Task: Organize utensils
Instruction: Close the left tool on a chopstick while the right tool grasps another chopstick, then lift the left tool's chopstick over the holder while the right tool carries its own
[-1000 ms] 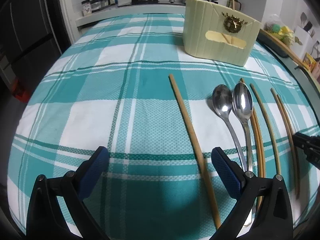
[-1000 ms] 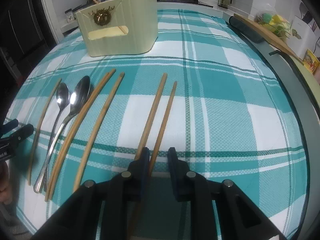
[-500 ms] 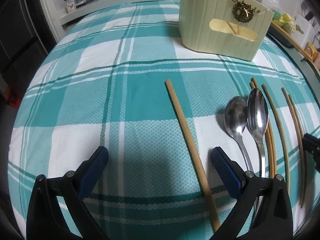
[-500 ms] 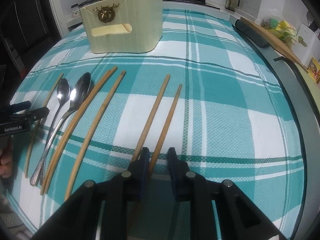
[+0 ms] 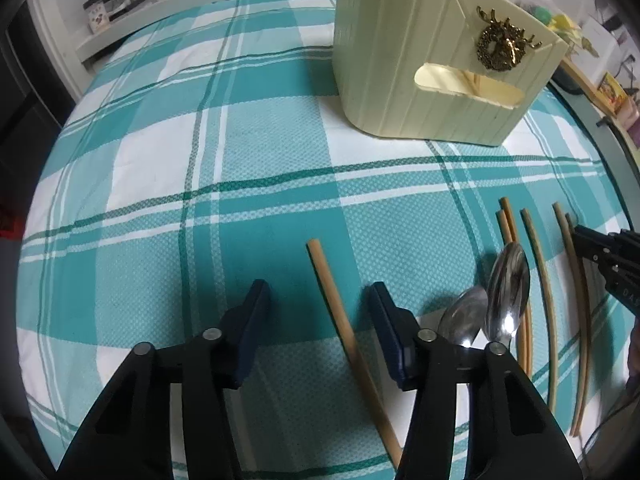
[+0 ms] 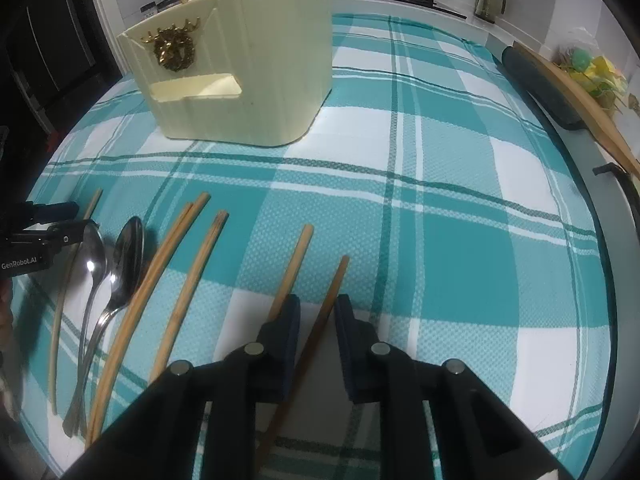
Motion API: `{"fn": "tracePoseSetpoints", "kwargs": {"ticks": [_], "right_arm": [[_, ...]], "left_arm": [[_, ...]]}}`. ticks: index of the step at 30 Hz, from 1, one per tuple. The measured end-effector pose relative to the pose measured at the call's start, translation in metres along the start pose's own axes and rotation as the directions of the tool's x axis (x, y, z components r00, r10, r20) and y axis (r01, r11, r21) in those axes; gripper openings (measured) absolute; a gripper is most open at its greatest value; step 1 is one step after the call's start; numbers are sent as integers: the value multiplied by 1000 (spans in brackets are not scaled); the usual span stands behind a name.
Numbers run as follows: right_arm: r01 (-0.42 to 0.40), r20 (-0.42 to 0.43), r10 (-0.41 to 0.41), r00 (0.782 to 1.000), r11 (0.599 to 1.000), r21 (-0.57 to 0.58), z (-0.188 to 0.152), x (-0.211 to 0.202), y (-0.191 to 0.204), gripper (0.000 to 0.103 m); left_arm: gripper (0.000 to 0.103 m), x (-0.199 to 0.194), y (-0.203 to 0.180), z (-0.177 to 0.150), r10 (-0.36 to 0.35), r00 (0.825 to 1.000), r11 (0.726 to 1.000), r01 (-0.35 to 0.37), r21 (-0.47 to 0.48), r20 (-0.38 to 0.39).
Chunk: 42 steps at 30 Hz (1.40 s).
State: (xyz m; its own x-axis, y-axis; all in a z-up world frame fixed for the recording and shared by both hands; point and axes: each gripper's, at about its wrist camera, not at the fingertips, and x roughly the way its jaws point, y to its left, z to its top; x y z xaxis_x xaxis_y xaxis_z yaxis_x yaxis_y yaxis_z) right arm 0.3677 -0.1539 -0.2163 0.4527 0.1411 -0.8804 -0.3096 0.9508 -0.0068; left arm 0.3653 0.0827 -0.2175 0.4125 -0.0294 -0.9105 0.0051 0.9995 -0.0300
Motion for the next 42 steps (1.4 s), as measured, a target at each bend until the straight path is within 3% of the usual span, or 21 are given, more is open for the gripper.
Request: {"fn": "tracePoseSetpoints", "kwargs": {"ticks": [2, 3, 4, 9, 13, 20, 26, 30, 37, 42], "right_arm": [[5, -3, -5, 1000, 1000, 8, 6, 3, -3, 10], [0, -5, 0, 1000, 1000, 16, 9, 4, -5, 9], [-3, -7, 3, 1000, 1000, 22, 10, 5, -6, 8], [-53, 13, 53, 999, 996, 74, 16, 5, -19, 5], [-132, 103, 118, 988, 982, 135, 18, -24, -32, 5], [-194, 280, 157, 947, 975, 112, 21, -118, -30, 5], [-197, 413, 160, 897, 979, 48, 0, -195, -13, 5], [-172, 492, 144, 859, 985, 12, -15, -230, 2, 5], [-128, 599, 108, 793, 992, -9, -18, -262, 18, 5], [-127, 625, 119, 771, 991, -32, -11, -271, 25, 5]], "left_arm": [[29, 1, 0, 2, 2, 1000, 1000, -2, 3, 7], [14, 1, 0, 3, -6, 1000, 1000, 6, 3, 13], [10, 1, 0, 4, -21, 1000, 1000, 21, -1, 18], [5, -7, 7, 6, -79, 995, 996, 81, -42, 52], [5, -46, 11, 6, -106, 983, 992, 116, -58, 150], [5, -145, 10, -2, -146, 927, 987, 162, -17, 346], [5, -217, 7, -28, -181, 858, 982, 186, 37, 480], [5, -245, 4, -37, -209, 817, 975, 217, 50, 537], [4, -273, 0, -41, -222, 768, 970, 239, 53, 601], [4, -283, 1, -36, -218, 754, 970, 235, 55, 620]]}}
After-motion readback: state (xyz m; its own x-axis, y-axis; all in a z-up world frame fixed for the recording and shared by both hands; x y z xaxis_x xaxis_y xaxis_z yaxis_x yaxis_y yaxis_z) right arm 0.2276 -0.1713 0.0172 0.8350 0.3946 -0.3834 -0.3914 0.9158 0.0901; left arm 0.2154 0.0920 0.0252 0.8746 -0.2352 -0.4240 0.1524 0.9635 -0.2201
